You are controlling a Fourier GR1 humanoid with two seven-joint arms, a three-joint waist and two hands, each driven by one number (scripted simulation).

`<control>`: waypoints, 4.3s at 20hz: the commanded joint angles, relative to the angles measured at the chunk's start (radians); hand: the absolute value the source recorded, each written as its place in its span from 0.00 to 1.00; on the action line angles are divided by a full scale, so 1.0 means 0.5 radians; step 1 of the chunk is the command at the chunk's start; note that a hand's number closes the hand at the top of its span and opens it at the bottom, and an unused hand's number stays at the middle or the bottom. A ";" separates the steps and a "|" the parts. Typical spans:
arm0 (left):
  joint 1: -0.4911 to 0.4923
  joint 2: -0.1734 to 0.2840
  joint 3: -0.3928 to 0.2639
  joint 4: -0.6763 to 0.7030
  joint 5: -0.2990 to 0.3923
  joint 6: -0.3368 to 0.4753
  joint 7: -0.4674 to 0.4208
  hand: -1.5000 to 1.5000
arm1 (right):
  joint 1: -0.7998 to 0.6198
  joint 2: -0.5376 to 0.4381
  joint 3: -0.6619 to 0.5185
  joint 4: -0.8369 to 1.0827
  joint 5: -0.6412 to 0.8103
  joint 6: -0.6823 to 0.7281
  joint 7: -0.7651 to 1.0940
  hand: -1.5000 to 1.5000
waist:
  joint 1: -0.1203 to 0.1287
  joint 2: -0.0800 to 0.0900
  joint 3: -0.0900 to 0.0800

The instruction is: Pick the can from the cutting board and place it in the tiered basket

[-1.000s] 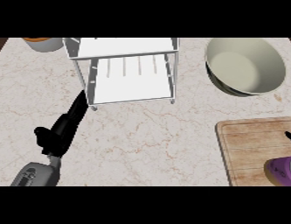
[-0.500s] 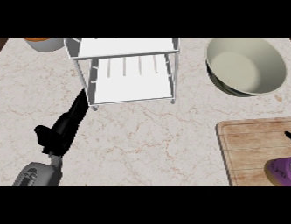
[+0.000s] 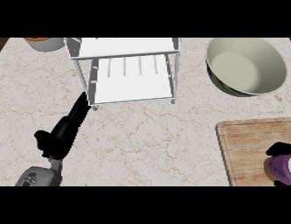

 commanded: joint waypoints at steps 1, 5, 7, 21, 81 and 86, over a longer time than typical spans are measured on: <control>-0.110 -0.048 0.035 0.079 -0.019 -0.025 0.033 0.50 | -0.057 0.095 -0.001 -0.071 0.040 0.017 -0.051 1.00 | -0.006 0.003 0.002; -0.164 -0.099 0.078 0.095 -0.052 -0.006 0.055 0.50 | -0.079 0.165 -0.002 0.074 0.199 -0.063 -0.215 1.00 | -0.003 0.003 0.002; 0.013 -0.006 0.089 -0.087 -0.041 -0.092 0.094 0.50 | 0.031 0.197 -0.024 -0.158 0.188 0.001 -0.153 1.00 | -0.003 0.001 0.002; -0.040 -0.143 0.023 0.001 -0.167 -0.020 0.037 0.50 | -1.209 0.168 -0.241 1.320 0.282 -0.356 -0.882 1.00 | 0.042 0.013 0.004; -0.115 -0.211 0.068 0.041 -0.241 -0.110 0.047 0.50 | -3.722 1.200 -0.792 3.379 -0.863 -0.781 -0.025 0.00 | 0.122 0.029 -0.002; -0.129 -0.145 0.145 0.049 -0.168 -0.191 0.069 0.50 | -3.750 1.200 -0.838 3.367 -0.922 -0.977 -0.136 0.00 | 0.120 0.037 -0.002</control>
